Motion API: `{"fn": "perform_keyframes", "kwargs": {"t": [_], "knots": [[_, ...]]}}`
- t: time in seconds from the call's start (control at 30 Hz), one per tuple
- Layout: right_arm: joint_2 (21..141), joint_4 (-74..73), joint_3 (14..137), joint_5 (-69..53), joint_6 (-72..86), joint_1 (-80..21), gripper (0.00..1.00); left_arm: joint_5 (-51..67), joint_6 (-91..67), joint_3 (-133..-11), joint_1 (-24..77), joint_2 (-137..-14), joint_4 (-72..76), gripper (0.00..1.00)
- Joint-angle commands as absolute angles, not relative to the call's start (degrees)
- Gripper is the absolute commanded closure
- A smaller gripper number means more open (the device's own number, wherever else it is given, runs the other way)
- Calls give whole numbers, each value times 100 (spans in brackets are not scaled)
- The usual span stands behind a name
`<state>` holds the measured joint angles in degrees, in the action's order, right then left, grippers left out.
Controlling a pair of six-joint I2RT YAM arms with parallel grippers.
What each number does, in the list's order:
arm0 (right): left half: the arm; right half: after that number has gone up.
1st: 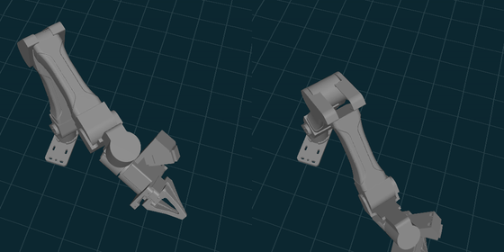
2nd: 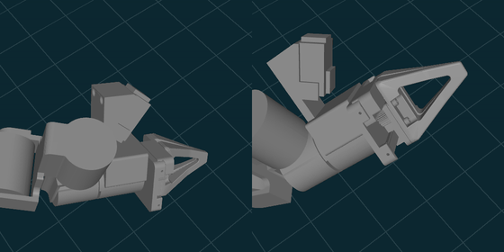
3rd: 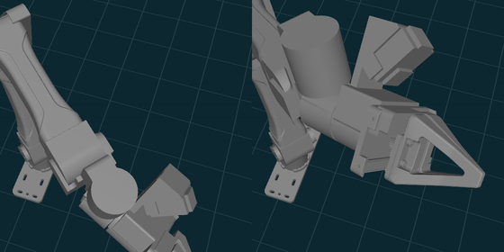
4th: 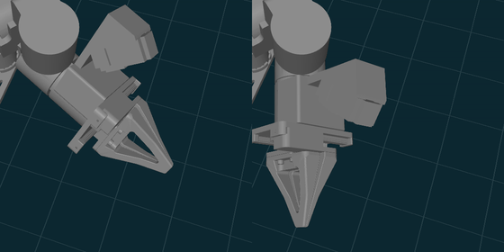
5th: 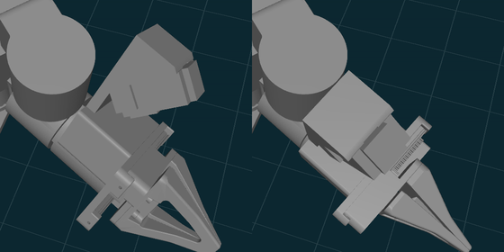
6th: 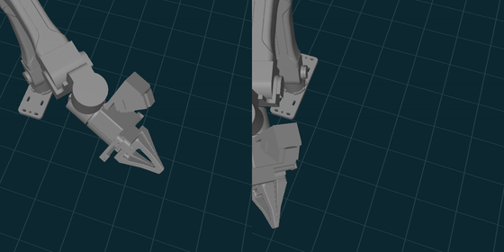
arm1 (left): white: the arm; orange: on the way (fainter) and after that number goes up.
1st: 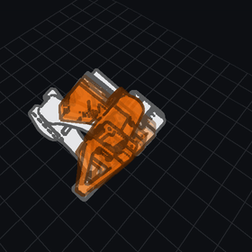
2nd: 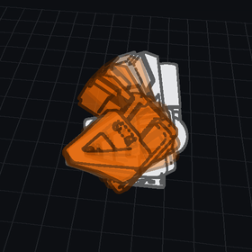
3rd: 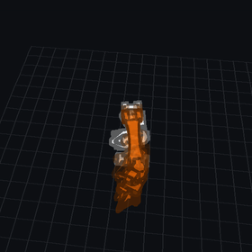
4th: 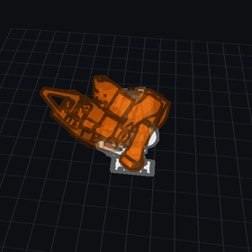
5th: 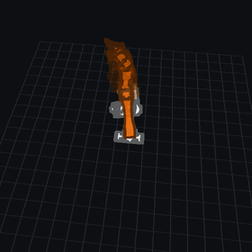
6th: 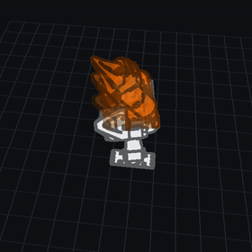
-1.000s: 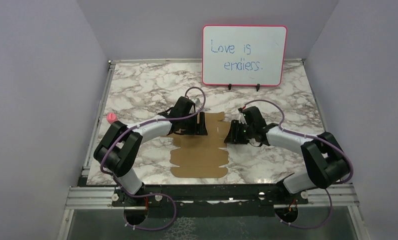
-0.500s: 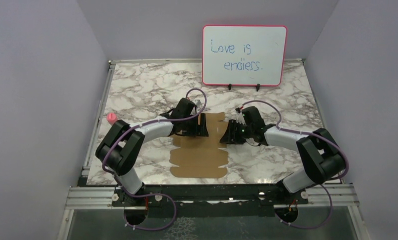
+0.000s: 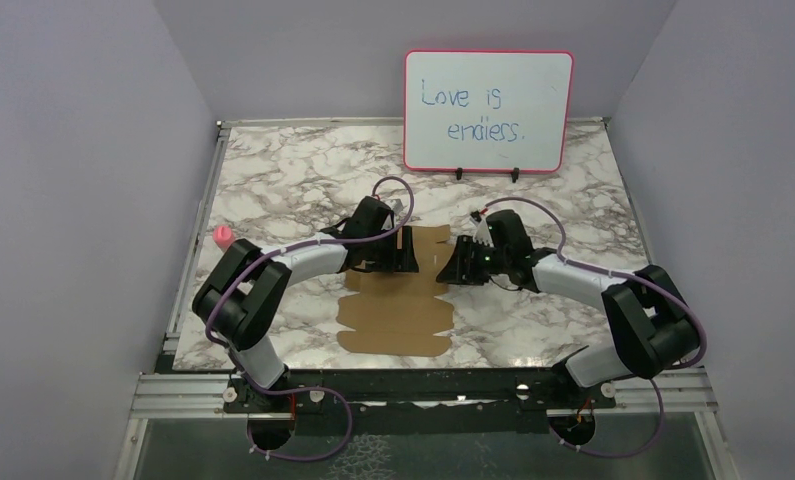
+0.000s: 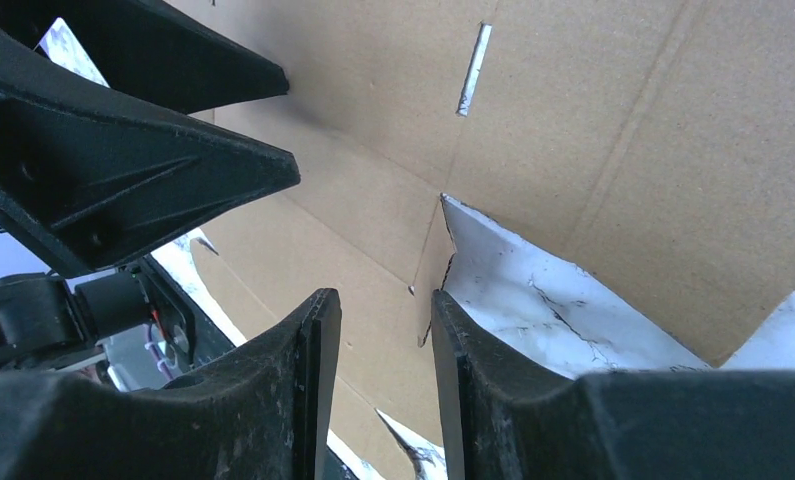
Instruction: Fold the paper box
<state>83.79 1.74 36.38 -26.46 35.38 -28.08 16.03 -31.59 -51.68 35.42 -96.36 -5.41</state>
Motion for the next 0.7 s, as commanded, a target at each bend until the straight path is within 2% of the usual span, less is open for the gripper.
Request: {"fn": "perform_keyframes", "kwargs": {"t": [0.0,0.5,0.67], "knots": [[8383,434,3798,-2885,3610,-2863,57,1645,-3251,-5030,3647,-9841,-475,28],[8973,456,4410,-2595,3644,-3385,59,1670,-3322,-4918,3656,-9810,-320,28],[8463,-570,4787,-1545,3133,-3377,54,1542,-3320,-4897,3656,-9604,-356,28]]}}
